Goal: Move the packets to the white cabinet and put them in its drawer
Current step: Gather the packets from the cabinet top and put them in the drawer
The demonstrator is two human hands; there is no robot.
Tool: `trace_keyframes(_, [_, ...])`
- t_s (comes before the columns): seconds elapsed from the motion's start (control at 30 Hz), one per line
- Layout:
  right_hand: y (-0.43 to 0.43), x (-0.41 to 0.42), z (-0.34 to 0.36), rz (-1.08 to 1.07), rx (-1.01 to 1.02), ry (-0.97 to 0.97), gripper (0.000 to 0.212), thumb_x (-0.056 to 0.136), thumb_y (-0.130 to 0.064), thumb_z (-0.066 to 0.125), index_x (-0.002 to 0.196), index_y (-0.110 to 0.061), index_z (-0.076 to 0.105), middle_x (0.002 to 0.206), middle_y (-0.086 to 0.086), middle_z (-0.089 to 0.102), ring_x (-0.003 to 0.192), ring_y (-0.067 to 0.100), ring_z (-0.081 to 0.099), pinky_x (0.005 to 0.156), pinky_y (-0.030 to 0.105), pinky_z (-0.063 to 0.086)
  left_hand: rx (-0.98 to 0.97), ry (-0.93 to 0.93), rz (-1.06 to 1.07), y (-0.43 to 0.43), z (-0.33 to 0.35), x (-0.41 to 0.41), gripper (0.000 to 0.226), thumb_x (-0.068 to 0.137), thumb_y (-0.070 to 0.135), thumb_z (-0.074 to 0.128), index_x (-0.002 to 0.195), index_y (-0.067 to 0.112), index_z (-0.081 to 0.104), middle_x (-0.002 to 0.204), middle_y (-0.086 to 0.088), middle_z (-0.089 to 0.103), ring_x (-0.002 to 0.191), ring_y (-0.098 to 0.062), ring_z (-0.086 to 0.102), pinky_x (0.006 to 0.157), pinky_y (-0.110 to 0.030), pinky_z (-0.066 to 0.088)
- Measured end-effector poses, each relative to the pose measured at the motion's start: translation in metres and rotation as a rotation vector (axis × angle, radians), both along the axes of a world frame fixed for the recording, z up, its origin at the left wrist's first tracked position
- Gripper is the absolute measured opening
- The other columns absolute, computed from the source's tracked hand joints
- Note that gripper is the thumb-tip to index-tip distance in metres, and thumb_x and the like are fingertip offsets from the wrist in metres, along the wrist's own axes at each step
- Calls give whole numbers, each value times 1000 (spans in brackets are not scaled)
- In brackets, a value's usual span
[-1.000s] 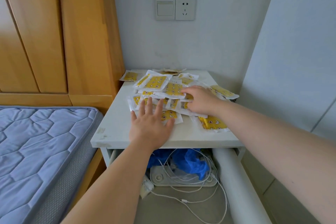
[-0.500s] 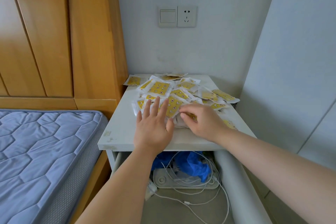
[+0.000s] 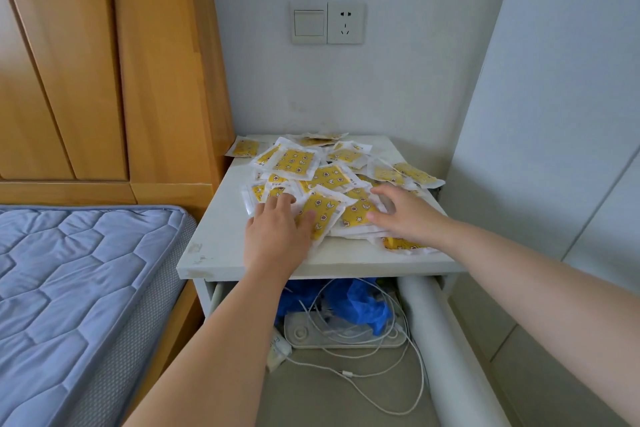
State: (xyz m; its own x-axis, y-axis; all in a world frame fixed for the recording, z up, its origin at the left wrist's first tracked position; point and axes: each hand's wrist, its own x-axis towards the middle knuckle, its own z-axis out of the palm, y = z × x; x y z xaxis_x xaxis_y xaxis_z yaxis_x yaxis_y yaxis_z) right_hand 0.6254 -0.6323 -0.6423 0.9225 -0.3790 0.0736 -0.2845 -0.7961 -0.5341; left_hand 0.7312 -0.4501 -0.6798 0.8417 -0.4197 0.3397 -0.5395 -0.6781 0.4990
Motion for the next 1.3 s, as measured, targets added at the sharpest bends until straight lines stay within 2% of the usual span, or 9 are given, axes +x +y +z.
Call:
trace_keyframes(0.17, [-10, -15, 10, -64, 18, 196, 80, 87, -43, 63, 150, -16, 22, 155, 1, 26, 140, 20, 30, 111, 33, 30, 173, -39, -46, -1, -2, 3, 62, 95, 56, 36, 149, 27, 26, 156, 3, 25, 145, -22, 17, 115, -42, 19])
trace_keyframes(0.27, [-16, -26, 14, -27, 51, 356, 90, 83, -35, 71, 151, -19, 16, 157, -1, 20, 142, 17, 26, 115, 34, 26, 172, -54, -58, -1, -1, 2, 60, 95, 56, 37, 146, 25, 35, 153, 6, 33, 144, -19, 20, 115, -41, 19])
trace_keyframes(0.63, [-15, -23, 34, -152, -167, 446, 83, 73, -43, 78, 139, -8, 42, 139, 4, 48, 120, 22, 50, 93, 28, 43, 11, 107, -48, 4, 5, 0, 71, 89, 45, 62, 149, 26, 29, 151, -1, 35, 138, -23, 33, 110, -41, 33])
trace_keyframes(0.73, [-24, -23, 40, -247, -136, 510, 56, 74, -44, 77, 112, -7, 60, 118, 6, 60, 102, 22, 57, 82, 30, 48, -19, 149, -33, 3, 5, 2, 78, 87, 43, 65, 151, 23, 25, 154, -2, 31, 141, -23, 30, 112, -41, 32])
trace_keyframes(0.8, [-32, -28, 43, -356, 51, 458, 39, 74, -32, 80, 96, -8, 62, 108, 8, 66, 96, 26, 63, 83, 34, 52, -30, 166, -22, 3, 5, 4, 80, 86, 42, 67, 151, 22, 24, 154, -2, 30, 141, -23, 29, 112, -41, 32])
trace_keyframes(0.97, [-43, -52, 50, -643, 466, 120, 22, 84, -12, 71, 101, -5, 59, 94, 14, 66, 87, 30, 65, 83, 40, 53, -75, 161, -14, 4, 7, 2, 68, 84, 38, 69, 143, 20, 40, 146, -1, 40, 132, -22, 40, 105, -37, 36])
trace_keyframes(1.07, [-37, -53, 43, -740, 715, -272, 28, 83, -9, 70, 109, -3, 61, 94, 13, 64, 81, 28, 64, 72, 38, 54, -88, 167, -12, 4, 7, 1, 62, 83, 37, 70, 138, 20, 45, 142, 1, 44, 128, -21, 44, 101, -37, 39])
trace_keyframes(1.13, [-23, -41, 35, -710, 889, -380, 35, 79, -11, 74, 111, -3, 62, 96, 11, 67, 80, 27, 66, 82, 43, 55, -81, 165, -14, 4, 8, 1, 59, 84, 36, 70, 136, 21, 46, 140, 1, 45, 126, -21, 45, 101, -37, 40])
trace_keyframes(1.3, [16, 9, 16, -565, 772, -267, 48, 76, -32, 74, 108, -2, 55, 105, 6, 64, 95, 26, 63, 85, 40, 53, -74, 204, -14, 4, 7, 2, 57, 84, 37, 69, 134, 26, 43, 134, -2, 50, 117, -24, 52, 95, -38, 45])
